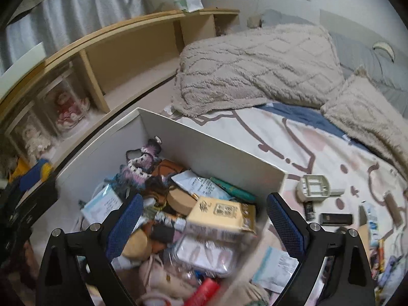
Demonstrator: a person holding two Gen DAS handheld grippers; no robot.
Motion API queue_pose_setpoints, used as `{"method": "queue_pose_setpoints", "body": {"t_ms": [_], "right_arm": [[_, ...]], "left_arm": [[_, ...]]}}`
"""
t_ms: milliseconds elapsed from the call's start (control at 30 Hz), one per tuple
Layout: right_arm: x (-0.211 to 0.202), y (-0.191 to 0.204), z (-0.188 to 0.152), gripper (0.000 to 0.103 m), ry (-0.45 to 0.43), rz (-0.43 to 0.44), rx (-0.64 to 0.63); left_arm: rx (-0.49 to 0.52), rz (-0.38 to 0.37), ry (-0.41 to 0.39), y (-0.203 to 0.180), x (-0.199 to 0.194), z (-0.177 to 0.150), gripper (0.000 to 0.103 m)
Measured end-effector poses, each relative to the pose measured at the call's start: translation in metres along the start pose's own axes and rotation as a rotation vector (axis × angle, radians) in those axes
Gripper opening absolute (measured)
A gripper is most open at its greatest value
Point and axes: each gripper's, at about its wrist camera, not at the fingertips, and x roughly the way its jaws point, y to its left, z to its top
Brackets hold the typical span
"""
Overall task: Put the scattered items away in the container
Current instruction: 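Withdraw the right tool over the bed while the left gripper holds its lighter above the box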
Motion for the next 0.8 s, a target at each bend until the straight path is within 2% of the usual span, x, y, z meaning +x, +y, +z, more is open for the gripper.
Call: {"method": "queue_pose_setpoints", "body": {"t_ms": [67, 467, 633, 800], "right_arm": [[-0.013, 0.000, -0.003, 0.097, -0.007, 0.002, -0.015], [-0.075, 0.004, -0.012, 0.097, -0.009, 0.012, -0.183], [-0.094, 0.002, -0.022, 0.097, 0.005, 0.014, -0.246], [-0.103, -0.003, -0.037, 0.097, 0.015, 0.053, -0.256]], "left_arm": [[0.011, 0.008, 0.008, -0.003, 0.002, 0.002, 0.082], [0.098, -0.086, 0.114, -0.036, 0.015, 0.029, 0.082], [0.106, -0.122, 0.188, -0.052, 0.029, 0.041, 0.082], [0.084, -0.147, 0.272, -0.064, 0.048, 0.043, 0.082]]}}
